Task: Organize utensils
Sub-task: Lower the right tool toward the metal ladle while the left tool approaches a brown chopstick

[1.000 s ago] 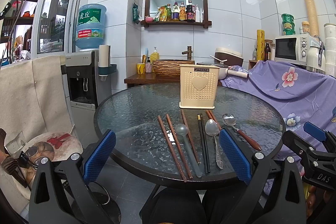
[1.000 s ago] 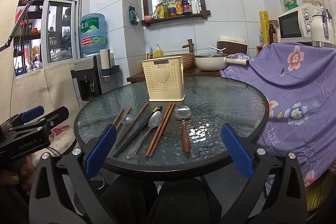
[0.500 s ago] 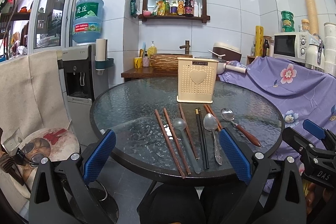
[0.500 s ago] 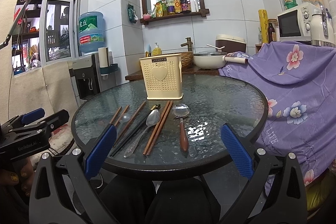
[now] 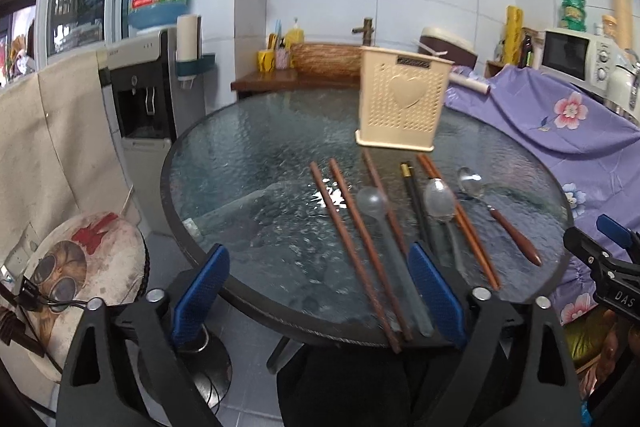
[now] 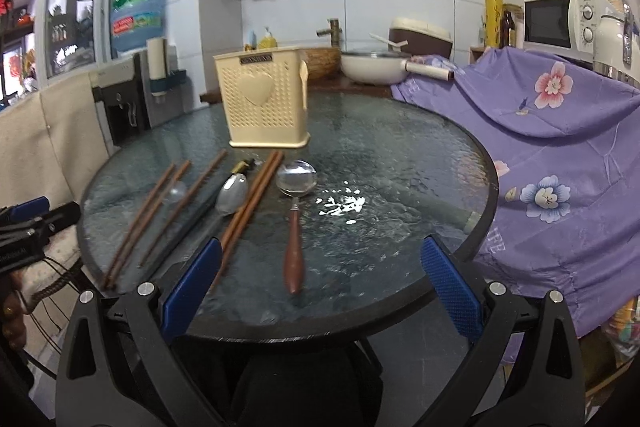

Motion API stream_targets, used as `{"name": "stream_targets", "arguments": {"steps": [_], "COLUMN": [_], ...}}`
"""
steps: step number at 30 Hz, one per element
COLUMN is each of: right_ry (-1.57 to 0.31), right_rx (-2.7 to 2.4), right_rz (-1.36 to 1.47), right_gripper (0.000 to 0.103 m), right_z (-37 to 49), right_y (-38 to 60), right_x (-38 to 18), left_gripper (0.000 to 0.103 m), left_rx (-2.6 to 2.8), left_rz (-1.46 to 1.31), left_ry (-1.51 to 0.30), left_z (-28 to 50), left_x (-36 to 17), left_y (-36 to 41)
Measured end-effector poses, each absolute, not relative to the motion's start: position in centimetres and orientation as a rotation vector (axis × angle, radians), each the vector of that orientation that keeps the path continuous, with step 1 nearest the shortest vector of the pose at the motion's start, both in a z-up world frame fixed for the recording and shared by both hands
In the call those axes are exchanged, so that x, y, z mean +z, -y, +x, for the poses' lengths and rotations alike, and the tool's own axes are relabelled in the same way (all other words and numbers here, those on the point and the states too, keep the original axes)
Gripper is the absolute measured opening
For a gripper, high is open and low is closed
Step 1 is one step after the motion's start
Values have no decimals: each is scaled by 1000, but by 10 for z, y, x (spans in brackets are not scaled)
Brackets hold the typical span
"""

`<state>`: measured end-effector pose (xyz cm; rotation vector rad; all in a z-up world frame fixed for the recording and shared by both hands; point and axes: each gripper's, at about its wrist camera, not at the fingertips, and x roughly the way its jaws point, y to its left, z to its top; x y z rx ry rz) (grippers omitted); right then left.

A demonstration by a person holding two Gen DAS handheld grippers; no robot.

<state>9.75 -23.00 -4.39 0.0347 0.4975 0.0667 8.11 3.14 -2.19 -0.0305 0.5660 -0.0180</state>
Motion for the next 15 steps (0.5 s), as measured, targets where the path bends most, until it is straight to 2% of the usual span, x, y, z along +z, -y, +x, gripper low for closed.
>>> {"name": "stream_targets", "arguments": {"steps": [3, 15], "right_ry": [-564, -756], "right_rx": [60, 109], "right_rz": [-5, -148], "right_gripper": [98, 97], "right_z": [126, 228], "right_y": [228, 203], "right_x": [-45, -59], "left_gripper": [76, 75], "left_rx": [-15, -1], "left_rz": [-34, -47], "left_ry": [-600, -757], "left_z": [105, 185], "left_x": [-19, -33], "left_y": [-41, -55]}}
